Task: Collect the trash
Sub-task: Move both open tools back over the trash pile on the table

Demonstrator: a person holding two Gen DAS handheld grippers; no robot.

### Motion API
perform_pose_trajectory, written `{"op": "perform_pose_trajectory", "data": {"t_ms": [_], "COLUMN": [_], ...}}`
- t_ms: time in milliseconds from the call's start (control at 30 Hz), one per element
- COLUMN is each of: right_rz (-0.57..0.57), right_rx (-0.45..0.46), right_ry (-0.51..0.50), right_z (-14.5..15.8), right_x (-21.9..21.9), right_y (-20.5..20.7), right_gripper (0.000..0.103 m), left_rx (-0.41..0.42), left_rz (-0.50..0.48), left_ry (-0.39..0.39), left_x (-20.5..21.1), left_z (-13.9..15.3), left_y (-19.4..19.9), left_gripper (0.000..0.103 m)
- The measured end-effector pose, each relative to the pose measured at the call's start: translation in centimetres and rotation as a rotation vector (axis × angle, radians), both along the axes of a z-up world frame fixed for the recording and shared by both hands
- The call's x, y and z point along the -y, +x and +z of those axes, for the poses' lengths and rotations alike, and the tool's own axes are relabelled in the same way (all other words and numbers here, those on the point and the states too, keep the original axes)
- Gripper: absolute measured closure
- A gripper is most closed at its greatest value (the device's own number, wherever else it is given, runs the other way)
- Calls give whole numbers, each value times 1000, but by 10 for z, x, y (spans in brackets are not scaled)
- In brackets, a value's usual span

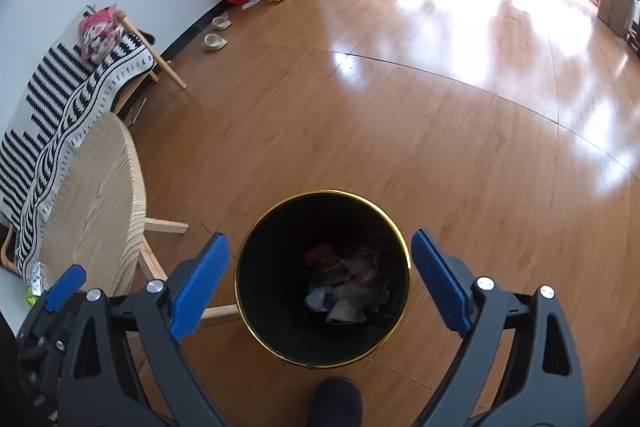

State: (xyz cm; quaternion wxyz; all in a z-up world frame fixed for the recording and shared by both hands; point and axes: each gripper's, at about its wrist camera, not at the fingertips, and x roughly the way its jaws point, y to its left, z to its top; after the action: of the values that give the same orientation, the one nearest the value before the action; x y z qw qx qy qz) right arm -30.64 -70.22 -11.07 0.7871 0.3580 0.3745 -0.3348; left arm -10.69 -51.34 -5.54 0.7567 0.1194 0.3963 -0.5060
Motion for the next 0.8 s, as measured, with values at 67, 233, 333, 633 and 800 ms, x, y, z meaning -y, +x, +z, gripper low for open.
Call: {"op": "perform_pose_trajectory", "data": {"t_ms": [67, 233, 333, 633, 800], "right_rz": [25, 142, 225, 523, 664], "right_rx": [0, -16, -29, 11, 21], "right_ry": [-16, -88, -136, -206, -230], "right_z": [7, 27, 36, 75, 86], "right_x": [-9, -50, -84, -223, -300], "right_y": [13, 63, 101, 227, 280], "right_gripper": [14, 13, 11, 10, 10], "left_rx": [6, 65, 102, 125, 123], "left_rz": [30, 139, 228, 603, 772], "left_ry": [-8, 9, 30, 116, 178], "left_x": [-14, -61, -101, -276, -367], "left_z": [6, 22, 28, 37, 27], "left_y": [9, 37, 64, 161, 197], "left_gripper": [12, 8, 8, 8, 8]}}
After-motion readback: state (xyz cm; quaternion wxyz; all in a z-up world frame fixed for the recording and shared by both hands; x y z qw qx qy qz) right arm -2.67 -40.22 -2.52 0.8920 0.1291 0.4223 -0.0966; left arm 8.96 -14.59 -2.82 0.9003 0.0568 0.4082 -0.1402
